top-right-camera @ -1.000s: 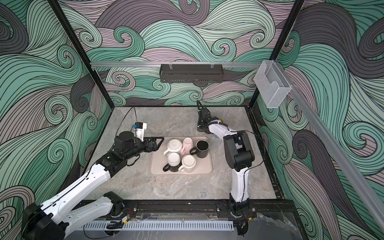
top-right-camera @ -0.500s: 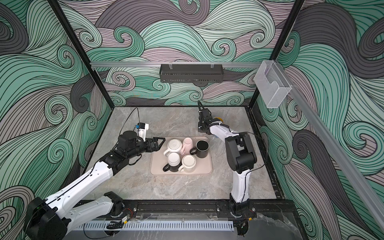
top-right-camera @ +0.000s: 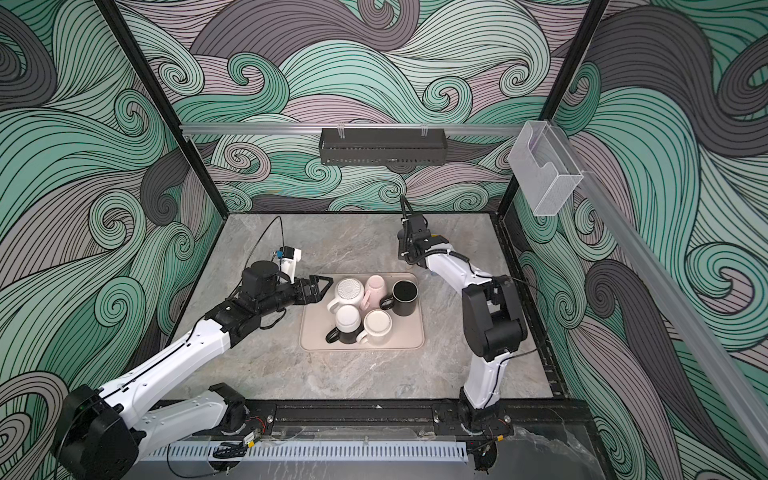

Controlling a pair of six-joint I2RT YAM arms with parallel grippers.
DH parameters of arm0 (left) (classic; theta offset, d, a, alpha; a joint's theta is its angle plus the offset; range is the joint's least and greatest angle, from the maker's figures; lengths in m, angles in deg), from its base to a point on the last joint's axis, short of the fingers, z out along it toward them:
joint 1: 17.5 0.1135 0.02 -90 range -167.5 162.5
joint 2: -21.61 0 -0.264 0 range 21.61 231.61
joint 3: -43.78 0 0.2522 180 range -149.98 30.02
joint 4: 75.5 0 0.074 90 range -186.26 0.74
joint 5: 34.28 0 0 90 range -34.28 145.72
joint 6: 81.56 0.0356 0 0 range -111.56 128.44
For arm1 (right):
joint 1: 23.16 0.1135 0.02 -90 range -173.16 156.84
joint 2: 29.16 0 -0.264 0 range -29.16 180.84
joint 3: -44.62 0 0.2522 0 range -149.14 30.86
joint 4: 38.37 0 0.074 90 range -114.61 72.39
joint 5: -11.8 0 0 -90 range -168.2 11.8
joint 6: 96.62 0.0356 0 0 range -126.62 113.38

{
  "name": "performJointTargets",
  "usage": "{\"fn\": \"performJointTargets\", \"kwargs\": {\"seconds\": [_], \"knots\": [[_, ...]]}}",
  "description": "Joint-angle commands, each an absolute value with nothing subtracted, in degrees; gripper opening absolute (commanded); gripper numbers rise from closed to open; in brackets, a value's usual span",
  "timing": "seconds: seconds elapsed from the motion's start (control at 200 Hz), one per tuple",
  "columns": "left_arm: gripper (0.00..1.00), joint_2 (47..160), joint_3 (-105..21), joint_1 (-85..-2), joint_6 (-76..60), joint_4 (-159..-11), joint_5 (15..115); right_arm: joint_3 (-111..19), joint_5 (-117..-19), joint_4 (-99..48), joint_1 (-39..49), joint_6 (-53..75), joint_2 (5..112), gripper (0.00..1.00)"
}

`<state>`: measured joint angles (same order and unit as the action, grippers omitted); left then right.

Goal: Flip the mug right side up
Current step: 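Release the pink mug and raise the right gripper while the left moves to the tray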

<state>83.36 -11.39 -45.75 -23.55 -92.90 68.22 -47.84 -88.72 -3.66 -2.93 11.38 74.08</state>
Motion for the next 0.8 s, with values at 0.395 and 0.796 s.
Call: {"fn": "performJointTargets", "kwargs": {"seconds": [0.395, 0.796], "knots": [[0.94, 81.4, -6.9, -45.6, -24.7, -95.0, 68.1, -43.0, -88.6, -1.2, 0.1, 10.4, 57.9, 0.39], [0.84, 79.0, -5.2, -46.3, -21.2, -102.2, 62.0, -39.7, -90.6, 2.7, 13.0, 7.3, 48.8, 0.39]]}}
